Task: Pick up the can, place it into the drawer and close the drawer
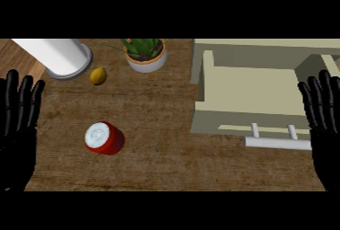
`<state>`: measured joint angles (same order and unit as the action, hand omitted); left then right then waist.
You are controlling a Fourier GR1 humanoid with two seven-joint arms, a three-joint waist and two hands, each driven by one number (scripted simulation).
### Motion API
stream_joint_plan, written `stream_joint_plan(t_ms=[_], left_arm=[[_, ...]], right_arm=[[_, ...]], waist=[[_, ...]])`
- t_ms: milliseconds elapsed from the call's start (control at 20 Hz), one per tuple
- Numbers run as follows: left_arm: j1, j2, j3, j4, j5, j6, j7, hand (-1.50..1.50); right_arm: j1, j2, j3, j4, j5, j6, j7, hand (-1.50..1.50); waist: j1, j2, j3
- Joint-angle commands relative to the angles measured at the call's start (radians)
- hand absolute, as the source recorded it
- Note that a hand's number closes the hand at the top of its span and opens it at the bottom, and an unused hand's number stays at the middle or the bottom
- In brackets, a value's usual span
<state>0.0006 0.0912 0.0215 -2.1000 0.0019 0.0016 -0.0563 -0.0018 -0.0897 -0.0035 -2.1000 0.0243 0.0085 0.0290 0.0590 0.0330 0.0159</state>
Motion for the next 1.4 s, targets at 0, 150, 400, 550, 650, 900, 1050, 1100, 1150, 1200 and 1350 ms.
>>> stream_joint_plan(t_ms=[0,150,400,550,650,900,1050,1100,1150,1200,1350], left_arm=[[0.043,-0.015,0.013,-0.042,-0.052,0.055,0.052,-1.50],[0.057,-0.049,-0.009,-0.151,-0.155,0.155,0.175,-1.50],[0.298,-0.090,0.015,-0.115,-0.113,0.332,0.306,-1.50],[0.338,-0.091,-0.077,-0.181,-0.182,0.409,0.382,-1.50],[0.379,-0.091,-0.124,-0.275,-0.219,0.439,0.452,-1.50],[0.356,-0.051,-0.063,-0.301,-0.193,0.411,0.487,-1.50],[0.346,-0.090,-0.156,-0.248,-0.279,0.459,0.458,-1.50],[0.251,-0.091,-0.190,-0.206,-0.339,0.500,0.531,-1.50],[0.282,-0.079,-0.130,-0.207,-0.273,0.456,0.495,-1.50],[0.341,-0.091,-0.255,-0.260,-0.350,0.521,0.511,-1.50],[0.312,-0.091,-0.201,-0.127,-0.284,0.506,0.441,-1.50]], right_arm=[[-0.027,0.008,0.008,0.071,-0.019,0.023,-0.035,-1.50],[-0.050,0.038,0.017,0.059,0.012,-0.024,-0.023,-1.50],[0.060,0.014,-0.098,0.059,-0.048,-0.056,0.133,-1.50],[0.032,0.029,-0.061,0.088,-0.014,-0.072,0.169,-1.50],[-0.011,-0.013,-0.127,0.068,-0.057,-0.065,0.219,-1.50],[0.135,-0.004,-0.122,0.033,-0.091,0.007,0.110,-1.50],[0.148,0.010,-0.124,-0.024,-0.096,-0.009,0.154,-1.50],[0.082,0.028,-0.096,0.093,-0.048,-0.026,0.095,-1.50],[0.054,-0.002,-0.136,-0.019,-0.082,-0.048,0.234,-1.50],[0.094,-0.025,-0.169,0.012,-0.121,0.005,0.181,-1.50],[0.160,0.024,-0.121,-0.001,-0.089,0.003,0.120,-1.50]], waist=[[-0.050,-0.033,-0.015],[-0.052,-0.034,-0.015],[-0.047,-0.034,-0.015],[-0.049,-0.033,-0.015],[-0.051,-0.034,-0.015],[-0.059,-0.034,-0.016],[-0.061,-0.034,-0.016],[-0.061,-0.033,-0.016],[-0.060,-0.034,-0.016],[-0.059,-0.034,-0.016],[-0.061,-0.034,-0.016]])
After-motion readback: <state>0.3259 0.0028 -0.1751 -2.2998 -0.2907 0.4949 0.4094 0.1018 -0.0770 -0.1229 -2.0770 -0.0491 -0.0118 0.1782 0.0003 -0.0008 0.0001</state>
